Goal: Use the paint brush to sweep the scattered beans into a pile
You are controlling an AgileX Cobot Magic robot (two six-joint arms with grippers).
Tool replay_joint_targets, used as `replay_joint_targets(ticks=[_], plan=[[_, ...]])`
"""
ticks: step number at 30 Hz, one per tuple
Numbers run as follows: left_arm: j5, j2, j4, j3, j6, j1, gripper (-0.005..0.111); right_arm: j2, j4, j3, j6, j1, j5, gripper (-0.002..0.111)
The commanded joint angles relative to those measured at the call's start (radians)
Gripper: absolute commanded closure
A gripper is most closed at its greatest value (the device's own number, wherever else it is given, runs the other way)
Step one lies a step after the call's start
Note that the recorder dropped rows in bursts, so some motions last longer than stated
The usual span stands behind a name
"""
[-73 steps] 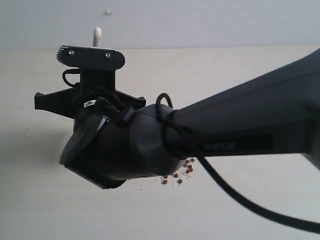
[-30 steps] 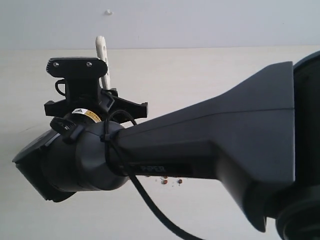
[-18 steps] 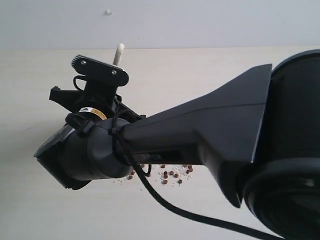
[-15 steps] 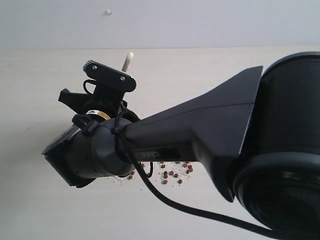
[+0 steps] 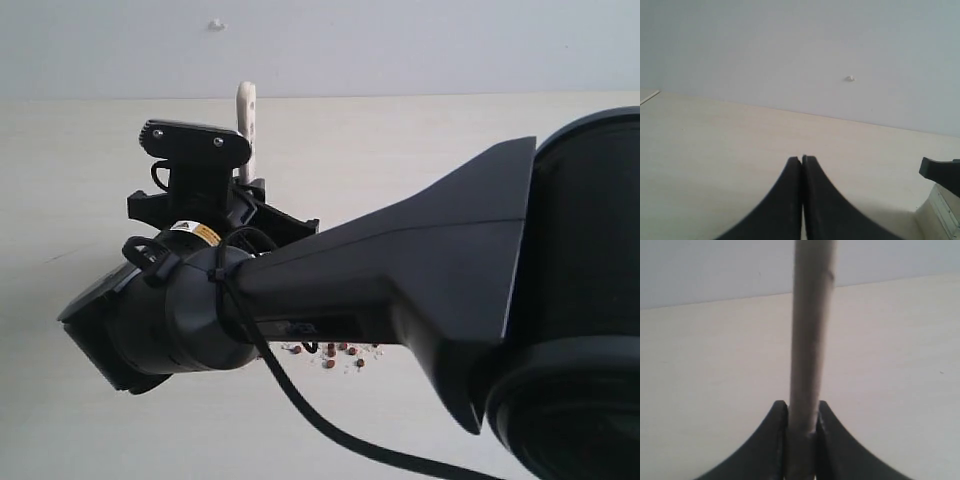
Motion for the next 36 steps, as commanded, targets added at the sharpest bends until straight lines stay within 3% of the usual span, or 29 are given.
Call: replay_joint_targets(ticks=[1, 8, 18, 25, 31, 36], plan=[[-0.004, -0.007, -0.004, 0.000, 0.005, -0.006, 0.107, -0.024, -0.007, -0.003, -0.061, 0.013, -0.031, 0.108], [-0.004, -0.007, -0.004, 0.000, 0.005, -0.006, 0.107, -0.112, -0.007, -0.003, -0.097, 0.043, 0.033, 0.108], [-0.004, -0.007, -0.004, 0.000, 0.005, -0.006, 0.107, -0.129, -0.007, -0.003, -0.349, 0.048, 0.403, 0.108], [-0.004, -0.007, -0.004, 0.000, 0.005, -0.006, 0.107, -0.129, -0.007, 0.083, -0.363, 0.048, 0.418, 0.108], [-0.004, -0.007, -0.004, 0.000, 0.005, -0.006, 0.107, -0.138, -0.038, 0.160, -0.239, 0.048, 0.512, 0.108], [-0.004, -0.007, -0.004, 0.000, 0.005, -0.006, 0.107, -0.141, -0.007, 0.160, -0.289, 0.048, 0.416, 0.108]])
